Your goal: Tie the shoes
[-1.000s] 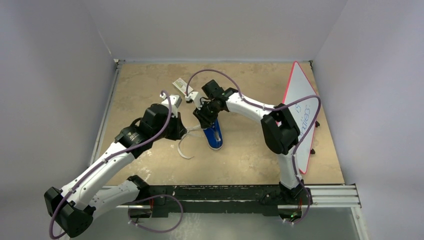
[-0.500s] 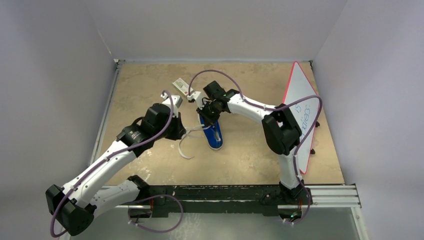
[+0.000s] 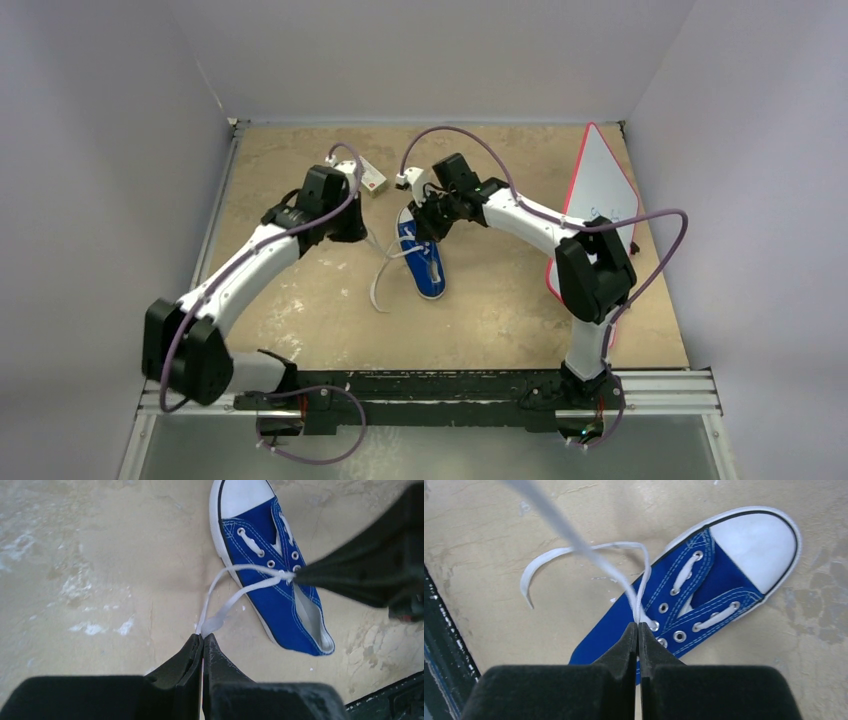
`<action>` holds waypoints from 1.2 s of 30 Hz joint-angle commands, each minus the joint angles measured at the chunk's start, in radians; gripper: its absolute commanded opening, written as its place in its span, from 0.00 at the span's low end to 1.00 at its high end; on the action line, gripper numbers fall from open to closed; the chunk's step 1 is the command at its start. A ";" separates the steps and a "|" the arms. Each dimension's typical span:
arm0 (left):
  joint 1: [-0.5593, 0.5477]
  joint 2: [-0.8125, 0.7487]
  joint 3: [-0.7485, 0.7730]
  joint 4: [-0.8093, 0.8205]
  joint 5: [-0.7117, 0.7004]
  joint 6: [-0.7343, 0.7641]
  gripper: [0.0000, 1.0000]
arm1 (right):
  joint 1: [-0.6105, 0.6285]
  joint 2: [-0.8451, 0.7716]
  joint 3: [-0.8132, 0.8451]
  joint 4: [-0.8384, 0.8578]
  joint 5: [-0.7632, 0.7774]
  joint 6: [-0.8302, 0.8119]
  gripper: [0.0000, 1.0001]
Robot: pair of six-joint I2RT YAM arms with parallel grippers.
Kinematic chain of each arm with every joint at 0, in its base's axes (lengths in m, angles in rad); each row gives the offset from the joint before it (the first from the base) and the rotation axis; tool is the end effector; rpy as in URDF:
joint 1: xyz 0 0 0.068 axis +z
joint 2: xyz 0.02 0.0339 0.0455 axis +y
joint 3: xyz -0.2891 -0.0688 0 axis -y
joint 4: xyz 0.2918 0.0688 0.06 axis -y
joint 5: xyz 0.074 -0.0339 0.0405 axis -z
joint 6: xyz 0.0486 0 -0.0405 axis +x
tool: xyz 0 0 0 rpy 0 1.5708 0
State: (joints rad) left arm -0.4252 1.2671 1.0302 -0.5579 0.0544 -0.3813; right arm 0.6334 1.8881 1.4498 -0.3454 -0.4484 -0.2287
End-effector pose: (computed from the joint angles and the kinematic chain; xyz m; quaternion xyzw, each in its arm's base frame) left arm 0.2878 -0.1332 0.2918 0.0306 0.9249 -0.1716 0.3380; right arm 0.3771 0.3031 0.2355 -0.4537 0.7825 0.2763 0.3250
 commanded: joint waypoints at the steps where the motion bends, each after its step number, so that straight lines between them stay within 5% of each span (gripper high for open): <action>1: 0.029 0.182 0.105 0.150 0.207 0.021 0.00 | 0.006 -0.069 -0.037 0.072 -0.077 0.008 0.00; 5: 0.030 0.350 0.158 0.267 0.357 -0.006 0.00 | 0.003 -0.091 -0.064 0.106 -0.083 0.020 0.00; 13: 0.029 0.588 0.289 0.234 0.509 0.049 0.00 | -0.003 -0.123 -0.097 0.155 -0.092 0.039 0.00; 28: 0.029 0.647 0.153 0.426 0.908 -0.015 0.00 | -0.013 -0.116 -0.092 0.197 0.054 0.127 0.00; 36: 0.026 0.677 0.085 0.542 0.983 -0.105 0.00 | -0.013 -0.076 -0.056 0.131 0.056 0.150 0.01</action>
State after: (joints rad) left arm -0.3946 1.9251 1.1313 -0.1162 0.9340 -0.4358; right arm 0.6216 1.8057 1.3373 -0.1989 -0.4088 -0.1040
